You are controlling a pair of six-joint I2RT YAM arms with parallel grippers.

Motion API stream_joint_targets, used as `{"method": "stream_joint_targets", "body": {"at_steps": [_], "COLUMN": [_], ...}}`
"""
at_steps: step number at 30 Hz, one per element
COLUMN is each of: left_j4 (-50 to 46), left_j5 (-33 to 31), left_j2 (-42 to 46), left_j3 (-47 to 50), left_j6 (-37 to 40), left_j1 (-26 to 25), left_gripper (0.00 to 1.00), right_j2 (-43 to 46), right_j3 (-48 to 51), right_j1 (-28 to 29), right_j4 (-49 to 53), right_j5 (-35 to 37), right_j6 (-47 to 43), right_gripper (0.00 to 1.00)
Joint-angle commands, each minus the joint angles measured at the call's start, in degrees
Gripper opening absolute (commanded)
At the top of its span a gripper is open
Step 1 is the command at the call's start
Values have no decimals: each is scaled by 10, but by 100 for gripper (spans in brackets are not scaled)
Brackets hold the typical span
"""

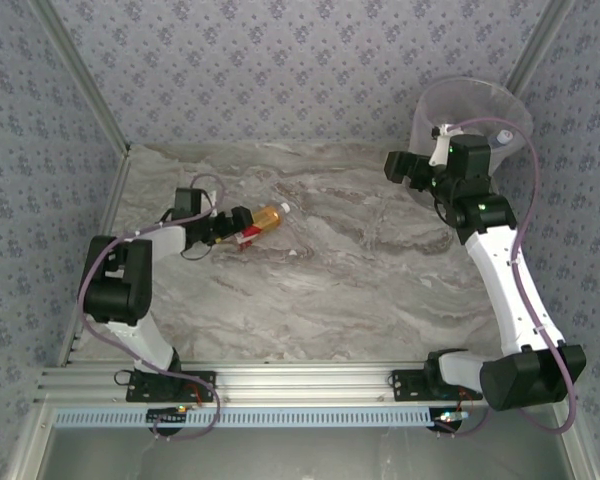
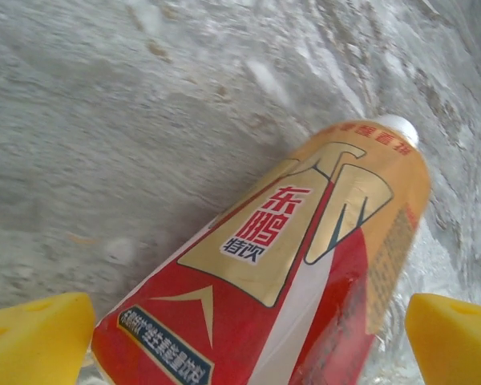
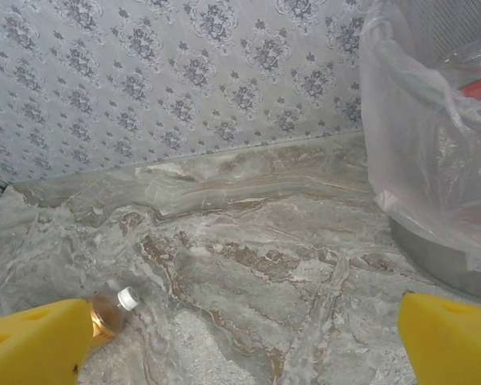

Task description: Put the plastic bottles in the bin

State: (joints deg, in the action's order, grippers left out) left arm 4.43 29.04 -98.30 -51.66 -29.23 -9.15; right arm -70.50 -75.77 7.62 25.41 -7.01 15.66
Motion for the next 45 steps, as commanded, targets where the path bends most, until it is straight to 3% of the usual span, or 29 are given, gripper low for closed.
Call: {"method": "stream_joint_targets", "body": {"at_steps": [1, 10, 17, 23, 31, 45], "left_j4": [-10, -88, -174, -219, -233, -237], "left_j5": [-17, -166, -332, -434, -489, -445], "left_j2": [43, 47, 3, -62, -99, -71], "left_j3": [20, 25, -44, -117, -136, -139], "left_j6": [-6, 16, 47, 30, 17, 62], "left_j1": [-22, -130, -207, -256, -257, -259], "left_gripper": [99, 99, 99, 100, 96, 61], "right_j2": [-1, -16, -25, -35, -36, -39], "right_j3": [4, 0, -1, -2, -5, 12], "right_j1": [6, 13, 16, 18, 17, 18], "right_j4": [-15, -17, -14, -11, 4, 11], "right_j5": [8, 12, 18, 21, 27, 30], "right_j6": [0, -2, -6, -6, -17, -1], "right_gripper": [100, 100, 100, 100, 100, 100]}}
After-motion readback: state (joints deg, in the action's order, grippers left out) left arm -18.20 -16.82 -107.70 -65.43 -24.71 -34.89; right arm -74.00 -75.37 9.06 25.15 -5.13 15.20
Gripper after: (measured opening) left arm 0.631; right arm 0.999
